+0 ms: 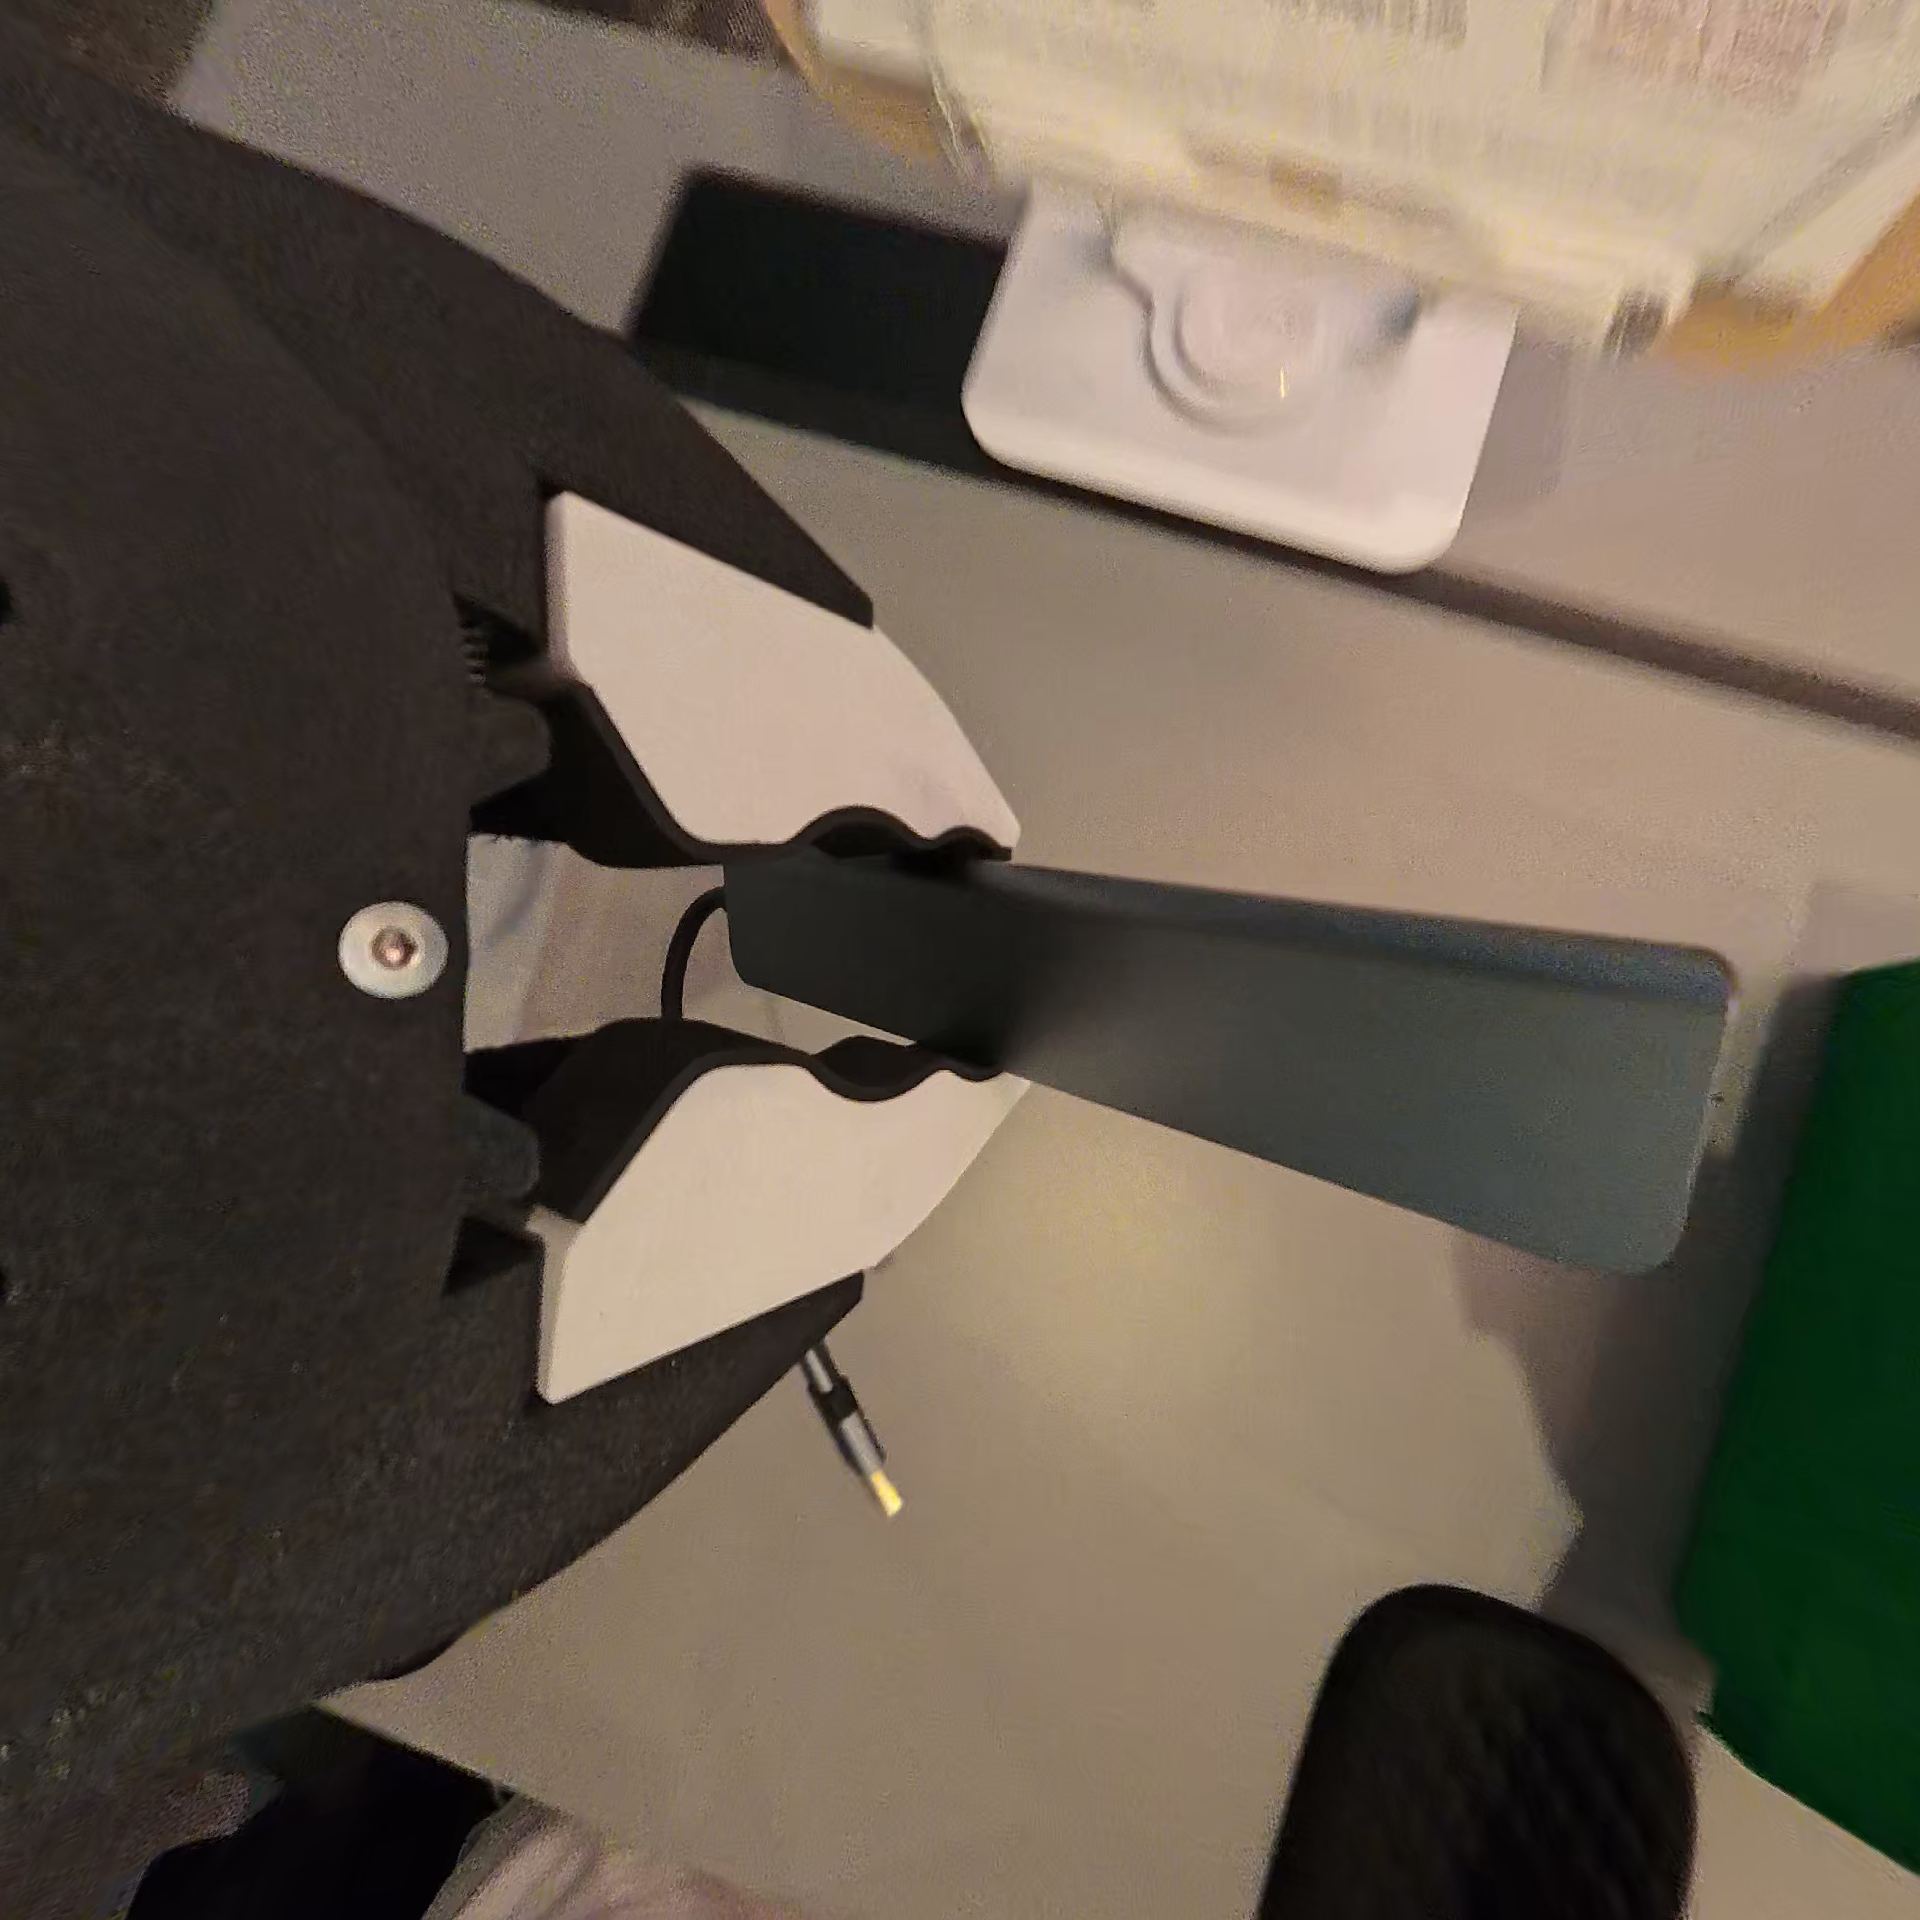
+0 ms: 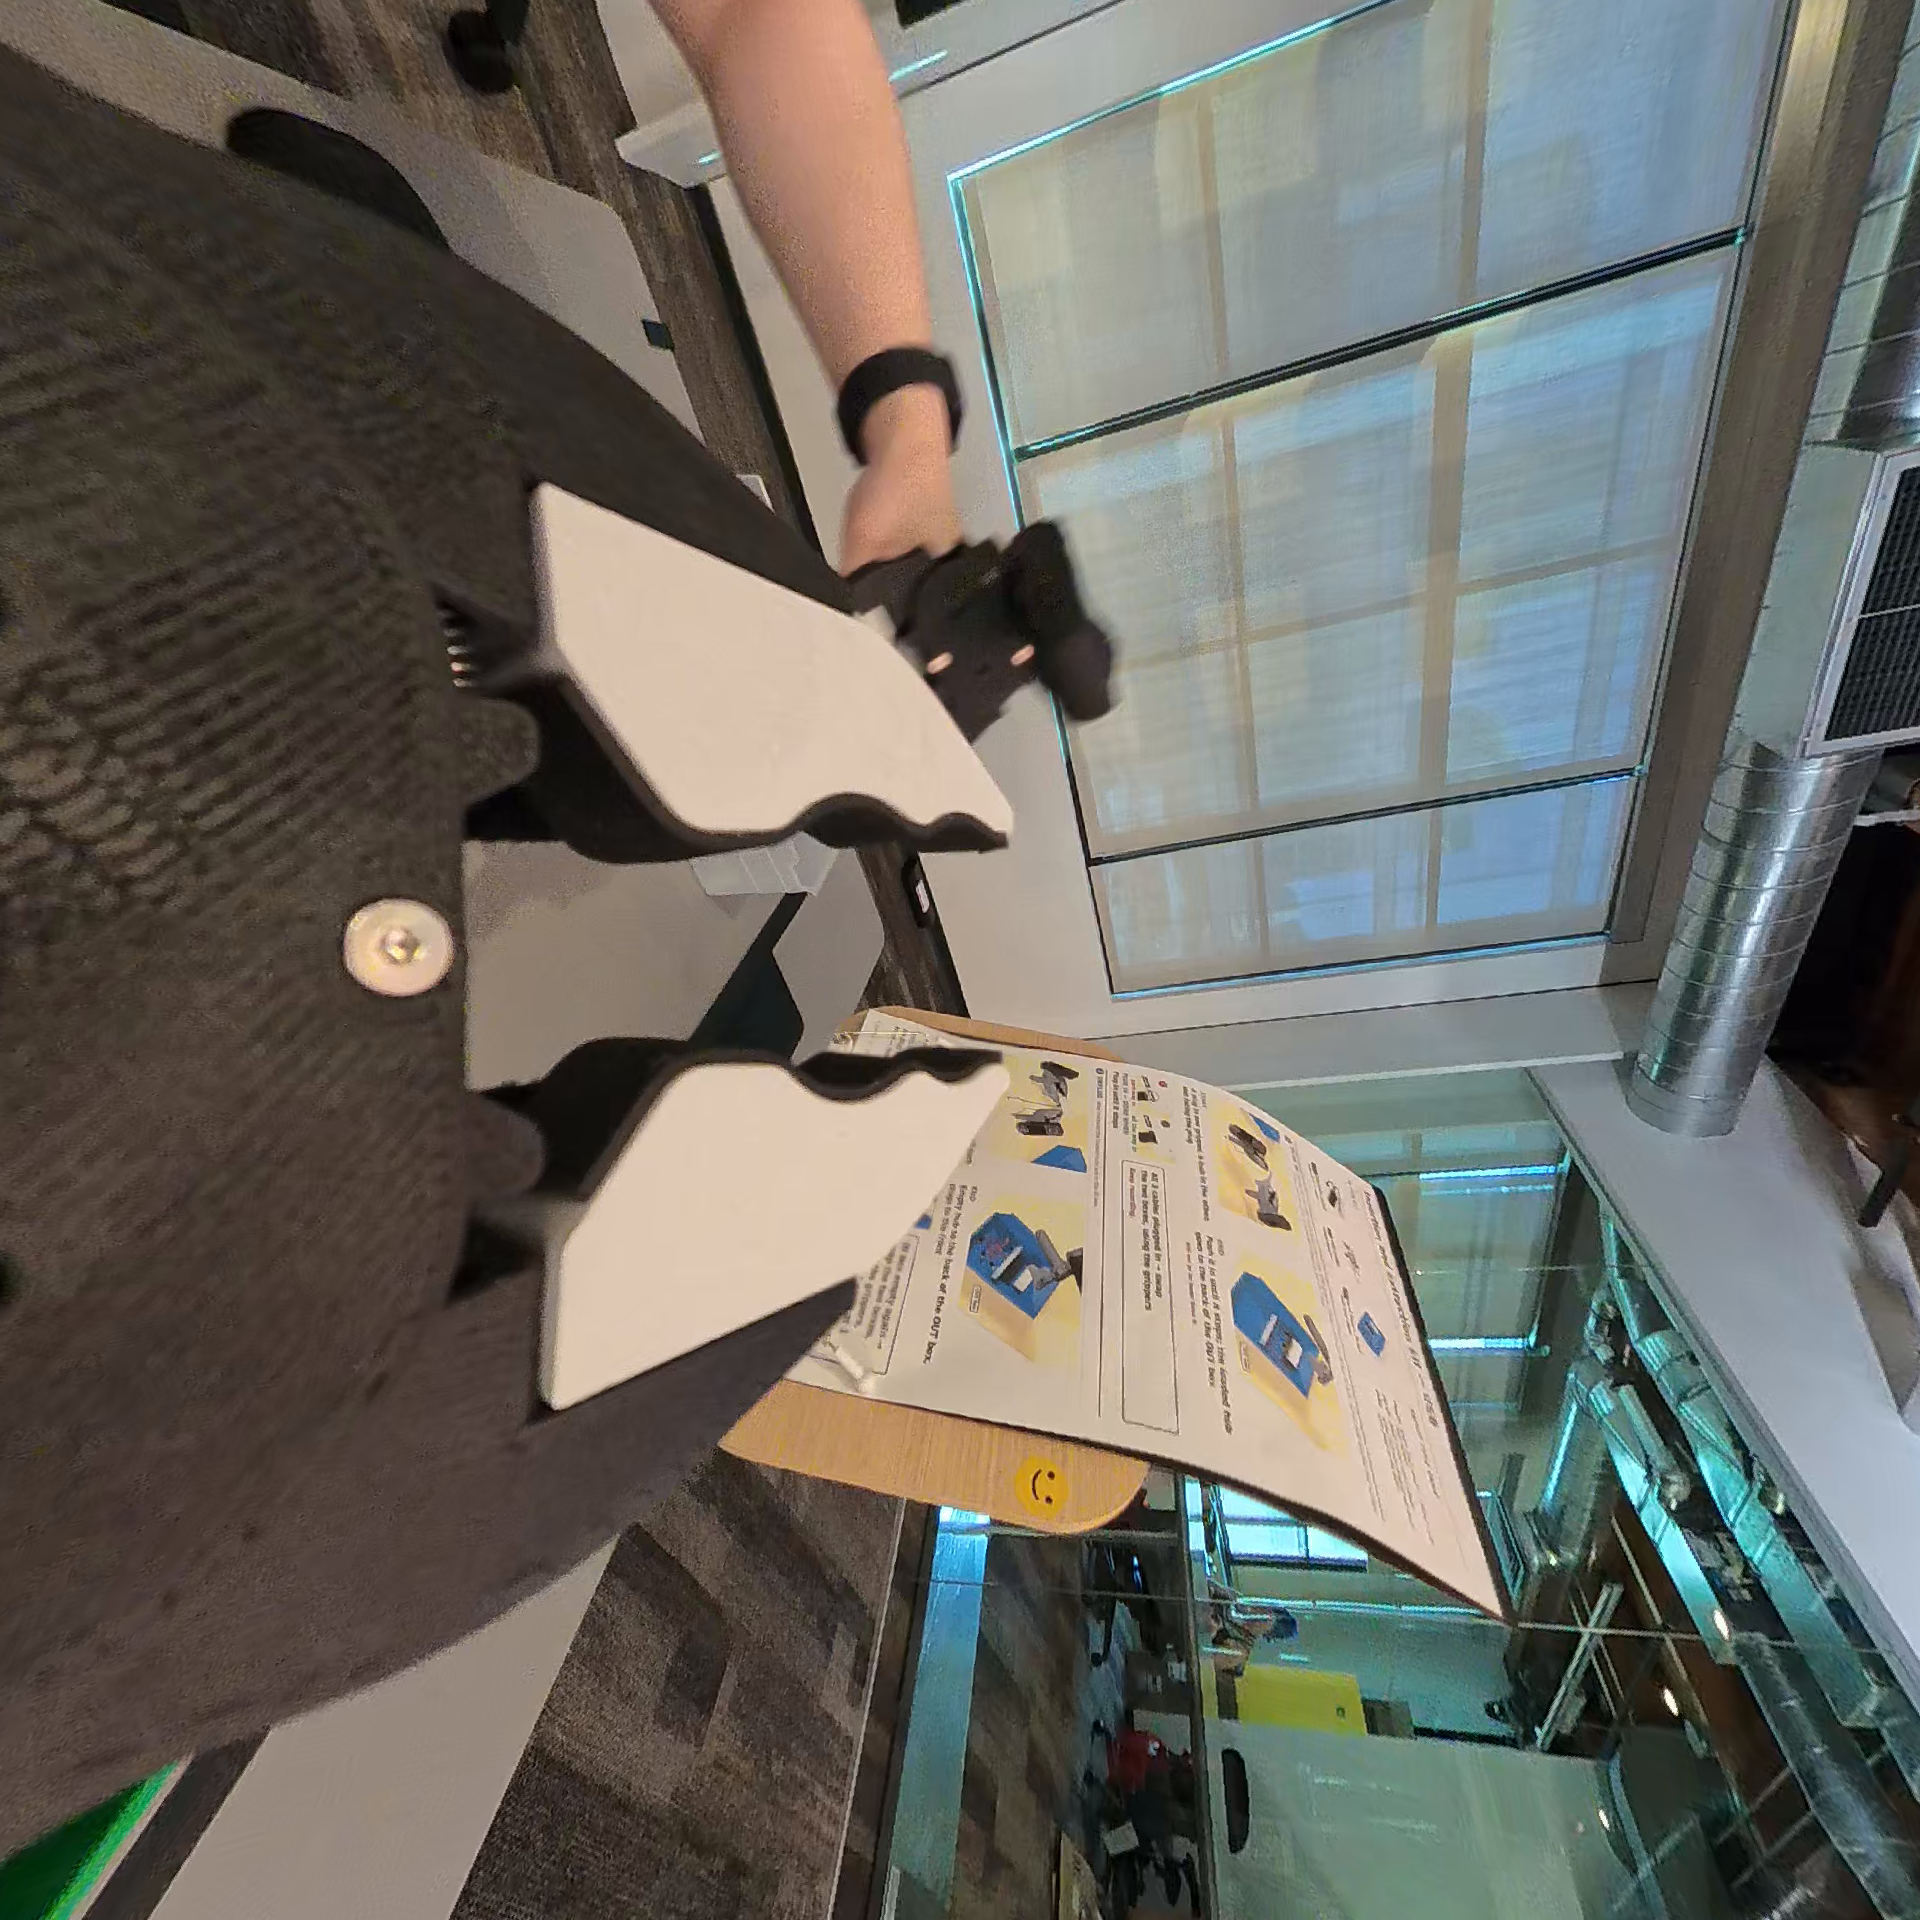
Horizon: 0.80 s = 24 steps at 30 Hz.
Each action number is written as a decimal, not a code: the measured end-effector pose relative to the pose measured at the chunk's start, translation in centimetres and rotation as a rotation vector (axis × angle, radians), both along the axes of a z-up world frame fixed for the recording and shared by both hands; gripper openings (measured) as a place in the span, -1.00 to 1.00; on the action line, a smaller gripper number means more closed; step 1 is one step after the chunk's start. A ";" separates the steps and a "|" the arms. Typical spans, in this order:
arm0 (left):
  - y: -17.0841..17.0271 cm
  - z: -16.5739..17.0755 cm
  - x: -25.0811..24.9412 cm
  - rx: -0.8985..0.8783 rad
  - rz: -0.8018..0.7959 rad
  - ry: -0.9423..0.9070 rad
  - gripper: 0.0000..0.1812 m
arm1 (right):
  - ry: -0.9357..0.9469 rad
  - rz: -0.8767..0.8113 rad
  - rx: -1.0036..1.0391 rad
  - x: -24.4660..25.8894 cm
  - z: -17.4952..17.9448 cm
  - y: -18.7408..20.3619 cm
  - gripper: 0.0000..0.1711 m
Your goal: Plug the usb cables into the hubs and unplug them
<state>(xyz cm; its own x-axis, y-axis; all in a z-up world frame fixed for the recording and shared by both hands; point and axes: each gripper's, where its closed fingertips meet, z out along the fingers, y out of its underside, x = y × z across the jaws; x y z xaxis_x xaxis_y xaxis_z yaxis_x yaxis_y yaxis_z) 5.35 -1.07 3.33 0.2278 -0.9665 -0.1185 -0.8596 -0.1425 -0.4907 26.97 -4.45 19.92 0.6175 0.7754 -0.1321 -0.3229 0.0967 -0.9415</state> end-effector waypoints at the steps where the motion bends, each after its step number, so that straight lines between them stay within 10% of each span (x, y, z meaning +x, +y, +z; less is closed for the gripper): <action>1: -0.1 -2.6 1.3 -0.018 -0.018 0.022 -0.65 | -0.006 0.005 -0.002 0.1 -0.1 -0.2 -0.58; 10: 0.3 -16.3 6.7 -0.219 -0.093 0.211 -0.66 | -0.075 -0.007 -0.042 1.2 -1.4 0.3 -0.58; 24: 0.3 -17.7 7.3 -0.219 -0.137 0.171 -0.42 | -0.071 -0.023 -0.100 2.7 -2.5 1.4 -0.58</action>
<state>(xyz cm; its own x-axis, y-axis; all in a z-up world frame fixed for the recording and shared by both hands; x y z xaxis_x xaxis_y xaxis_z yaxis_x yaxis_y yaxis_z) 12.62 -0.80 -14.36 0.0882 -0.9936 0.0705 -0.9456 -0.1057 -0.3077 29.63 -3.00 17.43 0.6454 0.7462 -0.1629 -0.2536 0.0081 -0.9673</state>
